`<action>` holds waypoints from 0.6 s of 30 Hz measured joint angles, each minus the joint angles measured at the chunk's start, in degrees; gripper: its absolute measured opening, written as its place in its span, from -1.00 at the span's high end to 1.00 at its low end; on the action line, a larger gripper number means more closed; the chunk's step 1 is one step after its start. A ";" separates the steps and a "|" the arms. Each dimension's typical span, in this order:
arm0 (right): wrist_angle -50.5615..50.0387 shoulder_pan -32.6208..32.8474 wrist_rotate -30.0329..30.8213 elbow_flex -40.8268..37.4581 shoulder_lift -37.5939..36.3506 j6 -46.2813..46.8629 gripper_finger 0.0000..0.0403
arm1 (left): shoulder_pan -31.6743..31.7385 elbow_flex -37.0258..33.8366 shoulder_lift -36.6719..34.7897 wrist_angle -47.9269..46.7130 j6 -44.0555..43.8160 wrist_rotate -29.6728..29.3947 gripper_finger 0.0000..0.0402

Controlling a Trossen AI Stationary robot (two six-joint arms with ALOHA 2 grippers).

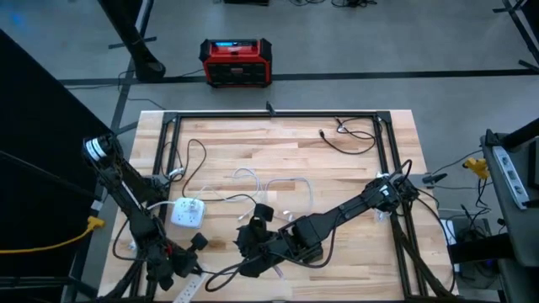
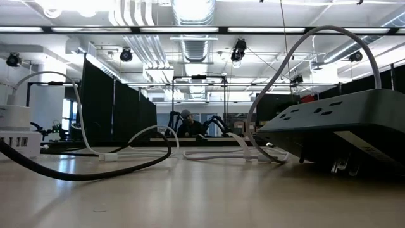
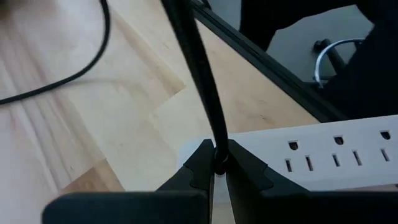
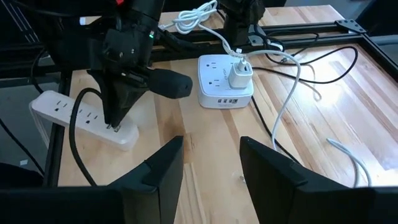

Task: Insert USB
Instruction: Insert the middle left black charger cable into the bottom white outlet extension

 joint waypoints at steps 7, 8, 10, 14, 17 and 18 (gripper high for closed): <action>0.03 -0.08 -0.01 -0.33 0.00 0.04 0.28 | 0.02 0.10 0.96 0.24 -0.19 -0.64 0.93; 0.05 -0.08 -0.01 -0.33 0.00 0.04 0.28 | 0.02 0.10 1.12 0.26 -0.41 -0.64 0.93; 0.04 -0.09 -0.01 -0.33 0.00 0.04 0.27 | 0.04 0.10 1.43 0.43 -1.22 -0.82 0.93; 0.08 -0.10 -0.02 -0.33 0.00 0.04 0.29 | 0.11 0.17 2.52 1.23 -2.16 -0.99 0.93; 0.08 -0.10 -0.03 -0.33 0.00 0.05 0.30 | 0.14 0.17 3.20 1.93 -2.69 -1.09 0.93; 0.08 -0.10 -0.03 -0.33 0.00 0.10 0.31 | 0.15 0.17 3.22 1.96 -2.76 -1.04 0.93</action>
